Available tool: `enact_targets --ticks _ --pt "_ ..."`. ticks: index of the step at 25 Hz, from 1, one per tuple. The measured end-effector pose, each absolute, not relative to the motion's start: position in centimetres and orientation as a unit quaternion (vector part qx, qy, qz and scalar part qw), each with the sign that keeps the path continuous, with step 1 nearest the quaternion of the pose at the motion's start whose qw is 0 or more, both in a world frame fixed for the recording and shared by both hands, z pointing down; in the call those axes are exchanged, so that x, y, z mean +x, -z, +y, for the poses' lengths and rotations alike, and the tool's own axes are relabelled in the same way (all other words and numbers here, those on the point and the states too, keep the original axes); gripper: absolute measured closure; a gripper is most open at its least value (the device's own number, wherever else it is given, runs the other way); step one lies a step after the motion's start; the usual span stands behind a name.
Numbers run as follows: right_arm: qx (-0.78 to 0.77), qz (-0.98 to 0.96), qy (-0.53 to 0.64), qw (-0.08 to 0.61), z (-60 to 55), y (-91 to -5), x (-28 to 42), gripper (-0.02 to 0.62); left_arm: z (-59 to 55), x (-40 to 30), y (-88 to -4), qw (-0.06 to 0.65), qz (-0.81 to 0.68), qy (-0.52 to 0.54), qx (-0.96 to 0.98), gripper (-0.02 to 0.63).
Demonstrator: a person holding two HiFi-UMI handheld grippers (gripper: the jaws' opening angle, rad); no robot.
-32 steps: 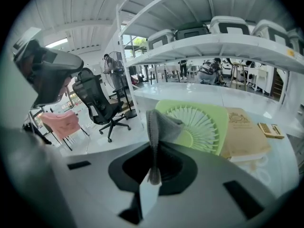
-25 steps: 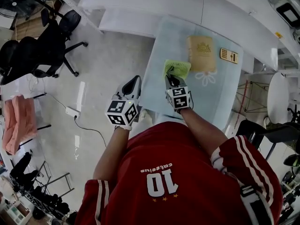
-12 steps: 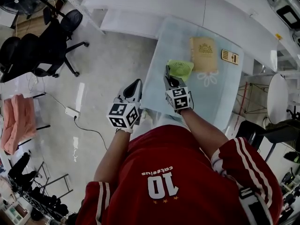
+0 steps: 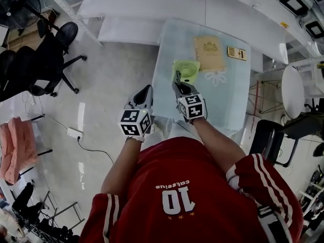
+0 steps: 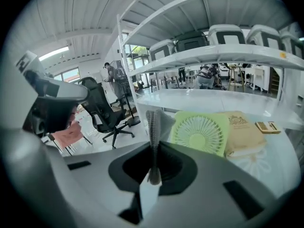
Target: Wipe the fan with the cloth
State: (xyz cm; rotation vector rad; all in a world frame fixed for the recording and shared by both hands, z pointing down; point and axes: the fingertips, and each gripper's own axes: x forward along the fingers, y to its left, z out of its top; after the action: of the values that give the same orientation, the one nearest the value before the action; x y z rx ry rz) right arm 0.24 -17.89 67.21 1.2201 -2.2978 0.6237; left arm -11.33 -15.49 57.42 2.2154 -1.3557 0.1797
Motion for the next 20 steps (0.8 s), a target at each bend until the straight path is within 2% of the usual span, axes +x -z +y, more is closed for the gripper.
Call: enact_targets --ticks 20 --pt "0.578 -0.752 -0.257 0.186 -11.6 -66.1 10.3 0.577 -12.9 -3.7 -58.4 0.275 -0.369 -0.077 0.885 0.603"
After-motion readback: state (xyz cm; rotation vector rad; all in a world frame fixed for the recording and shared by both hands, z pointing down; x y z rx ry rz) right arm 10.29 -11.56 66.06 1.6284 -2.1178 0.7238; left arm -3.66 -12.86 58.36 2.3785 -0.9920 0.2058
